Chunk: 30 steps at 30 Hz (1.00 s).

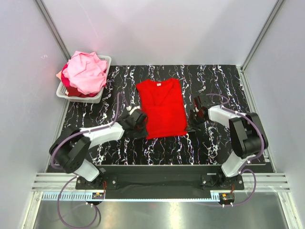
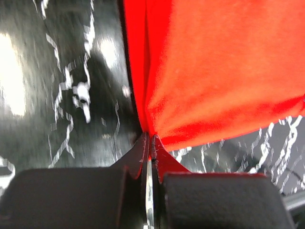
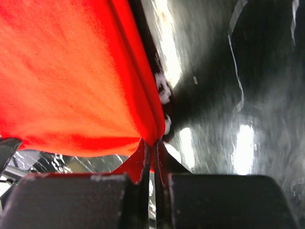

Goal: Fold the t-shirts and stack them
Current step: Fold the tshirt

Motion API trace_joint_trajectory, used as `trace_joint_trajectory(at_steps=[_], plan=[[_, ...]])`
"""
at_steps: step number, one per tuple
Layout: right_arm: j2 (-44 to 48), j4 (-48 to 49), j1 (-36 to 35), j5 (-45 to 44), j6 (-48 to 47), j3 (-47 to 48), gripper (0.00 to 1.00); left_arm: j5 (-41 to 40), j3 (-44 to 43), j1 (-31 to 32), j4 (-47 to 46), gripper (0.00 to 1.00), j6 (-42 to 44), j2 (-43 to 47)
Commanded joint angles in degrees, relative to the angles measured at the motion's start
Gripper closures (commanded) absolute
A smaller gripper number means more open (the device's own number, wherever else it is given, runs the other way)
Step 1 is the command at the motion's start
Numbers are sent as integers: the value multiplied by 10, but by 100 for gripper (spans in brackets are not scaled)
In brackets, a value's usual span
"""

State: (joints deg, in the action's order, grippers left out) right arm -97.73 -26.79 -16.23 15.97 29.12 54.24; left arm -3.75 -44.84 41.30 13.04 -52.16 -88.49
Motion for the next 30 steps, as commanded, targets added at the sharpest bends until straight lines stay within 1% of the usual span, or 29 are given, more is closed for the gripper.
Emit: trace_joint_trajectory(at_steps=[1,4,5,6,8,9,10,11,12,14,15,16,18,20,22,25,26,30], plan=[[60,-23,1,-5,23,-29,100,-31,6,22,56,100,-27,69],[125,-22,1,23,53,-95,100,-37,18,55,90,100,-54,119],[146,-22,0,43,67,-108,100,-42,19,77,103,100,-61,132],[188,-24,0,51,74,-120,100,-53,16,89,130,100,-77,156],[230,-39,-6,66,90,-146,100,-65,12,124,157,100,-94,177],[274,-46,-7,71,96,-153,100,-74,8,134,184,100,-114,197],[297,-62,-9,75,102,-164,100,-79,5,146,196,100,-125,206],[317,-70,-11,83,112,-167,100,-82,3,156,207,100,-134,215],[361,-80,-13,87,117,-169,100,-89,-6,174,231,100,-153,232],[401,-113,-13,94,133,-160,100,-96,-17,193,249,100,-165,243],[432,-124,-13,94,137,-151,100,-101,-34,199,268,100,-170,252],[443,-143,-14,89,139,-130,100,-105,-43,200,276,100,-170,255],[453,-164,-13,82,138,-96,100,-113,-73,200,303,100,-167,257],[442,-190,-13,71,124,-42,100,-122,-95,200,326,99,-160,258],[417,-209,-13,54,114,8,100,-143,-128,198,341,94,-145,254],[372,-220,-13,28,97,54,100,-140,-162,167,353,93,-111,238],[361,-220,-13,19,90,64,100,-135,-169,146,350,93,-102,235],[303,-214,-13,-1,81,104,100,-88,-183,95,323,92,-50,201]])
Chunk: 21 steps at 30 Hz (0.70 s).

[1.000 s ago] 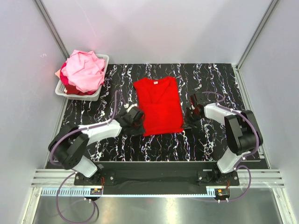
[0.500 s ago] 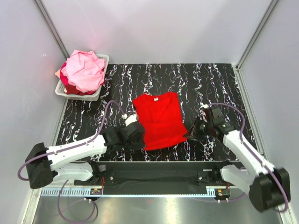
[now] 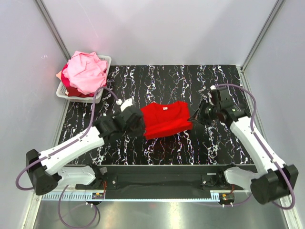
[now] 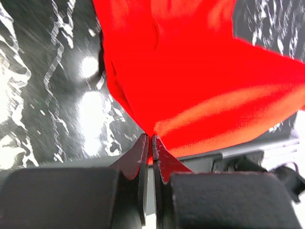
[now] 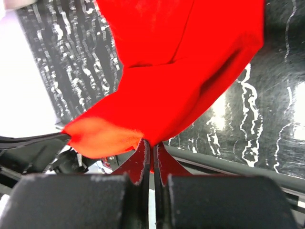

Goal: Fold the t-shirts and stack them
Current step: Fold the tshirt

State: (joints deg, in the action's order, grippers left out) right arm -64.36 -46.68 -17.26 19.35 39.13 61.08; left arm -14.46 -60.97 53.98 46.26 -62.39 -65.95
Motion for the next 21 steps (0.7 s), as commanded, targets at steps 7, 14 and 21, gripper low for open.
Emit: trace_joint_trajectory(at_steps=[7,14,21], plan=[[-110,-11,-2,-61,-35,112,100,68,-75,-100,-23,93,114,-98],[-180,-24,11,-80,-58,192,100,91,-153,-156,-8,93,161,-157],[-238,-10,23,-73,-65,220,100,130,-200,-194,-13,92,192,-231]])
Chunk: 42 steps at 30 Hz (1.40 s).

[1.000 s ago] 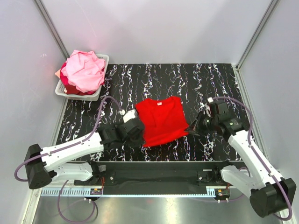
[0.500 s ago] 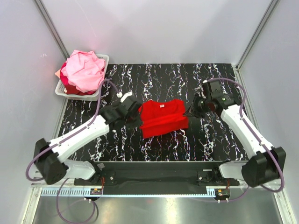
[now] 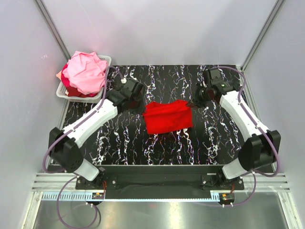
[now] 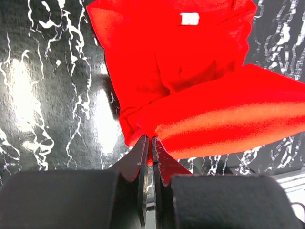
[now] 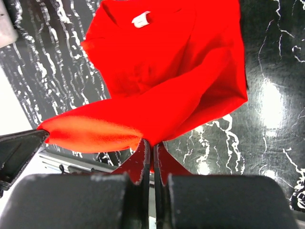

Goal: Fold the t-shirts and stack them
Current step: Fold the tshirt

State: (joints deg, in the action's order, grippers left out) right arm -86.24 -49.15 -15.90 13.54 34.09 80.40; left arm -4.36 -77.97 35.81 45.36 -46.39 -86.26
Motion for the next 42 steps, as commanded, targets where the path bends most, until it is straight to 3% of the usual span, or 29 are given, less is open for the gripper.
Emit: trace_joint_trajectory(at_steps=[1,23,34,35,36,38,39,41,42], plan=[[-25,15,11,-14,-16,33,100,33,-32,-16,-4,92,33,-36],[-232,23,41,24,-48,157,100,83,-147,-90,-1,92,82,-227],[-363,1,53,45,-61,269,100,105,-225,-130,18,92,99,-338],[-381,-9,54,46,-62,279,96,111,-229,-133,17,91,102,-343],[-390,-12,56,47,-63,294,81,117,-234,-136,18,87,103,-348],[-409,-16,58,50,-64,315,61,124,-252,-145,29,79,105,-363],[-416,-19,60,49,-64,324,46,127,-259,-148,32,68,107,-366],[-434,-38,66,50,-68,349,39,130,-281,-159,46,59,109,-367],[-438,-45,68,54,-68,375,37,131,-289,-161,51,50,110,-365]])
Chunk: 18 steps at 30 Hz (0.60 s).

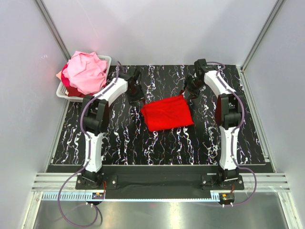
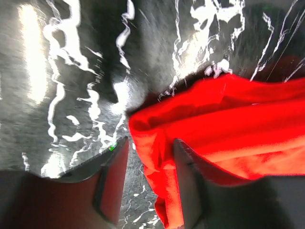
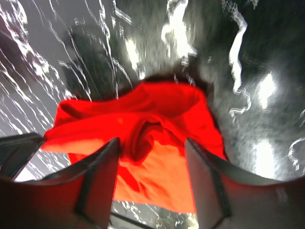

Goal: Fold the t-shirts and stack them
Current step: Fold the tshirt, then neatly place the folded tshirt to the corner

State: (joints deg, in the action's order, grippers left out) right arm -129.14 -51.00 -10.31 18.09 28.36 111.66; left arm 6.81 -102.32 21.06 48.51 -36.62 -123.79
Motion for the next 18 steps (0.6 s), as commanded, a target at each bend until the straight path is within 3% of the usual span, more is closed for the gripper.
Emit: trace_joint_trajectory(at_steps=[1,5,9,12,14,18], plan=[[-15,-34,17,11,-15,77,34,14,-65,-19,32,48,13,17],[13,-59,19,15,-26,110,31,-16,-81,-20,53,35,19,61],[91,-31,19,4,-28,11,27,-20,12,-15,7,33,15,149],[171,24,19,33,-14,-114,27,17,193,1,-128,42,9,244],[237,88,18,57,-3,-225,27,58,268,7,-194,48,-2,305],[331,200,13,137,12,-383,26,119,460,16,-395,45,-30,383]])
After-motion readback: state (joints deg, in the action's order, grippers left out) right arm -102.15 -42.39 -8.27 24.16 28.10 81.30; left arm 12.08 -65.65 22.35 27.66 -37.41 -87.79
